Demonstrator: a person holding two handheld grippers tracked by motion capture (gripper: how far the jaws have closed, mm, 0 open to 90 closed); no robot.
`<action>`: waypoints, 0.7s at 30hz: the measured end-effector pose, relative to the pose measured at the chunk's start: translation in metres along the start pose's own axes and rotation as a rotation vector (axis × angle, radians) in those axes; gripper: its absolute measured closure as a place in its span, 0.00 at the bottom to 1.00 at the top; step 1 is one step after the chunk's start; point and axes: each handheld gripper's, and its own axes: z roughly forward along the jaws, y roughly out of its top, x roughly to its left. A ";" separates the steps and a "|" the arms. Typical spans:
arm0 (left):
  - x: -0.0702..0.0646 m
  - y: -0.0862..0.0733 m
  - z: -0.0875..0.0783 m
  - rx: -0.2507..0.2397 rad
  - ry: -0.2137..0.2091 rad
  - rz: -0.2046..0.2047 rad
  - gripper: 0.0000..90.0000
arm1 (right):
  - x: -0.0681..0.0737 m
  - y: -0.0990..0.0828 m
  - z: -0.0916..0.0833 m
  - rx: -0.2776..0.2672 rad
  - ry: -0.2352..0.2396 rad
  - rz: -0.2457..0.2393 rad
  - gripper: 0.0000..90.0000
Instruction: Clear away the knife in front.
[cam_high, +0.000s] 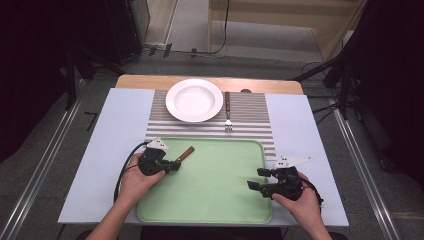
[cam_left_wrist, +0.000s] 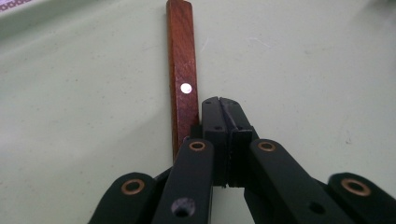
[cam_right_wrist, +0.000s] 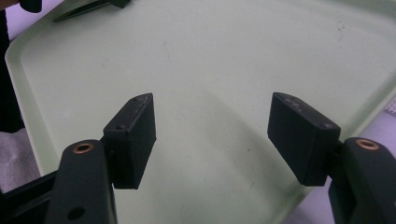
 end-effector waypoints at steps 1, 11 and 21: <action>0.001 0.000 0.000 0.000 0.000 -0.008 0.99 | 0.000 0.000 0.000 0.000 0.000 0.000 0.35; 0.011 -0.003 -0.007 -0.002 0.010 -0.048 0.99 | 0.000 0.000 0.000 -0.001 0.001 0.003 0.35; 0.021 -0.007 -0.015 -0.016 0.042 -0.073 0.99 | 0.000 0.000 0.000 0.001 0.003 0.002 0.35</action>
